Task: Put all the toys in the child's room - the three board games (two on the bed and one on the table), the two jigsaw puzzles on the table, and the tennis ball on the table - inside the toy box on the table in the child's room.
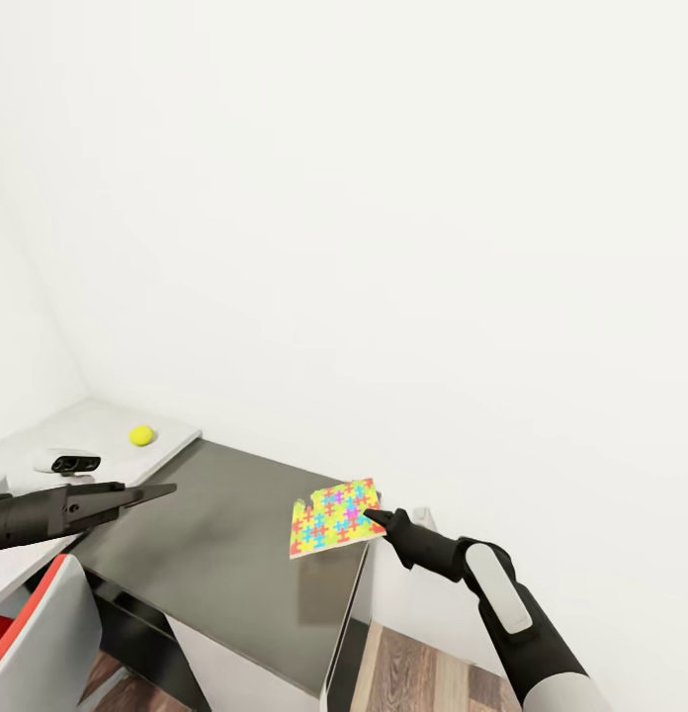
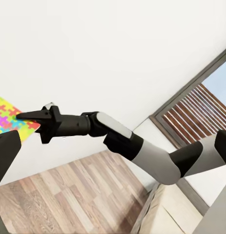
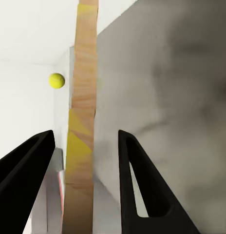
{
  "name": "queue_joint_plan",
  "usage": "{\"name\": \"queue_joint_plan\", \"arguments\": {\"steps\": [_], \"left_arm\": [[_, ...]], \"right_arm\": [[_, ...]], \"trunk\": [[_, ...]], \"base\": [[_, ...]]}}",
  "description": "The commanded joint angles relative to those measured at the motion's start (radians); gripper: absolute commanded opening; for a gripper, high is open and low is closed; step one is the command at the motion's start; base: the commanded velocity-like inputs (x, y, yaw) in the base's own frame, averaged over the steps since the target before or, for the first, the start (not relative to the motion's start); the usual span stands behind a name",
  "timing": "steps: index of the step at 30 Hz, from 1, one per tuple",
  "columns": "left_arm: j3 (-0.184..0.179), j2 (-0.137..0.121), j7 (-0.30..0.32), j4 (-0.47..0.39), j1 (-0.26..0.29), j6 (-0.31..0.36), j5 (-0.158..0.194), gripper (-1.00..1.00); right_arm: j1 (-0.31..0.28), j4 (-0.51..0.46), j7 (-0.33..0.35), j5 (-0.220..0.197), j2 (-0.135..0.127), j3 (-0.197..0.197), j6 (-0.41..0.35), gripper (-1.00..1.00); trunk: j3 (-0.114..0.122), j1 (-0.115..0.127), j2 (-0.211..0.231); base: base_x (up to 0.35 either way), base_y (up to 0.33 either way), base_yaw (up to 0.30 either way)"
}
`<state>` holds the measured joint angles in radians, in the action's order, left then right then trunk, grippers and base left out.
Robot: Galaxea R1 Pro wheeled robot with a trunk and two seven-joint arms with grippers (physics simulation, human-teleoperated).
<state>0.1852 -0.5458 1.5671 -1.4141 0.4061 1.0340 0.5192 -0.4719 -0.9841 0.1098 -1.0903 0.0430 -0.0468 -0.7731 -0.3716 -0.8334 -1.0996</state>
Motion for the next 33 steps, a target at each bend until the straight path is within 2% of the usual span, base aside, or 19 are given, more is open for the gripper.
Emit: {"name": "queue_joint_plan", "arguments": {"steps": [1,16,23,33], "left_arm": [[0.000,0.000,0.004,0.000,0.000,0.011,0.000,1.00],[0.000,0.000,0.004,0.000,0.000,0.011,0.001,1.00],[-0.001,0.000,0.004,0.000,0.000,0.011,0.001,1.00],[-0.001,0.000,0.004,-0.002,0.000,0.011,0.000,1.00]], "right_arm": [[0.001,-0.008,0.005,0.009,0.000,0.000,-0.003,-1.00],[0.010,-0.051,0.010,0.009,0.001,0.002,-0.003,-1.00],[0.016,-0.083,0.137,0.020,-0.003,0.003,-0.001,-1.00],[0.016,-0.078,0.155,0.021,-0.005,0.009,-0.001,-1.00]], "trunk": [[0.003,0.004,0.007],[0.070,0.061,0.112],[0.103,0.088,0.161],[0.150,0.127,0.231]], "base": [[-0.002,0.000,-0.090],[0.000,0.000,-0.130],[0.000,0.000,-0.083],[0.000,0.000,-0.005]]}}
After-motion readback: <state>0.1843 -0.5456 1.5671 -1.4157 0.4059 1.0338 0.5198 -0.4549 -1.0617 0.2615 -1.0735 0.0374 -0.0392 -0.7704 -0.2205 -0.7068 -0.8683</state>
